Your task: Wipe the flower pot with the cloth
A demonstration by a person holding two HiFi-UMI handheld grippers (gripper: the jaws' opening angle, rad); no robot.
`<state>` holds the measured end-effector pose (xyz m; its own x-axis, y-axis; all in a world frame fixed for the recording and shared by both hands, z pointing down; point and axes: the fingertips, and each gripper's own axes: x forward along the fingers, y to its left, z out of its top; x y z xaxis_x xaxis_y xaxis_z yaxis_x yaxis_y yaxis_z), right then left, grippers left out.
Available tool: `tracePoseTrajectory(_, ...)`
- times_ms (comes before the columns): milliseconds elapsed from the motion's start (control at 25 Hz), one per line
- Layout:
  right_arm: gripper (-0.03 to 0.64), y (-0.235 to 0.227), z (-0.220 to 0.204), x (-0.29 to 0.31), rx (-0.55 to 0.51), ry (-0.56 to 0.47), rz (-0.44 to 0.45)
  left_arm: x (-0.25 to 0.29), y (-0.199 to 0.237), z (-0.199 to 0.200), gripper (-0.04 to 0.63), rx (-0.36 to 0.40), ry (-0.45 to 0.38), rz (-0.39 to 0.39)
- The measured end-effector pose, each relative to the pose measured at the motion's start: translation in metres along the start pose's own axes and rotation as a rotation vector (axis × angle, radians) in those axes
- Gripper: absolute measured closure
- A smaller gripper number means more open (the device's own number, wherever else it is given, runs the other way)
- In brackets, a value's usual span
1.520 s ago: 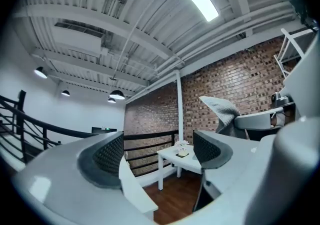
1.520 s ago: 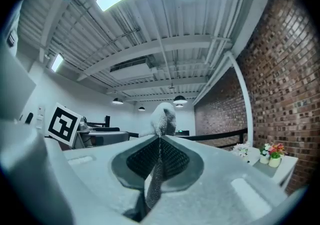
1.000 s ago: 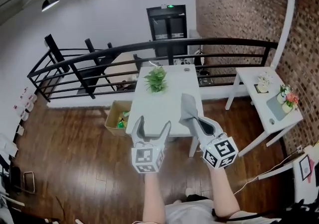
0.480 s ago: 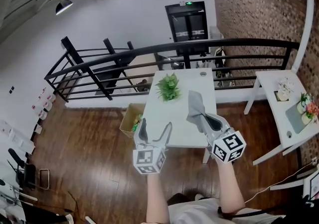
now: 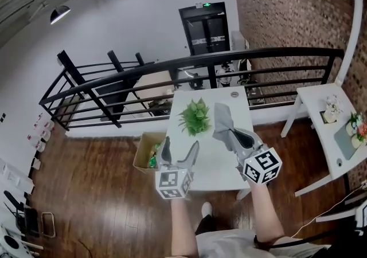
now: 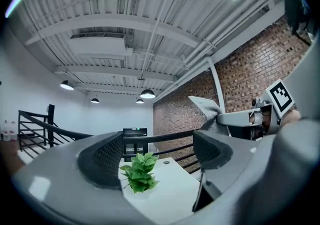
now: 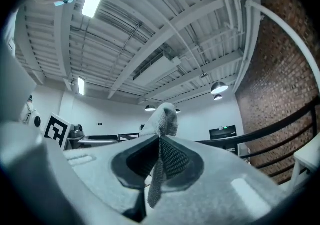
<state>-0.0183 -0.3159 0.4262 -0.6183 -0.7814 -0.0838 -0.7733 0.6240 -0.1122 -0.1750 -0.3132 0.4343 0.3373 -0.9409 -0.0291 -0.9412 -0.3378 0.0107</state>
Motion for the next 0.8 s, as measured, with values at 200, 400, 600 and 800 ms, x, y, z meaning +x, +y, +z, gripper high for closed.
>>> tracePoseTrajectory(200, 0.62, -0.013, 0.025, 0.073, -0.034, -0.055, -0.032, 0.051, 0.063, 0.026, 0.137, -0.009, -0.058, -0.043)
tracePoseTrajectory(400, 0.62, -0.034, -0.014, 0.124, -0.037, 0.009, -0.074, 0.086, 0.112, -0.041, 0.137, 0.002, 0.043, -0.103)
tracePoseTrajectory(600, 0.62, -0.066, -0.039, 0.126, 0.008, 0.09, -0.116, 0.098, 0.11, -0.151, 0.137, -0.011, 0.29, -0.19)
tracePoseTrajectory(800, 0.619, -0.086, -0.053, 0.12, 0.044, 0.14, -0.128, 0.111, 0.097, -0.241, -0.035, -0.089, 0.363, -0.17)
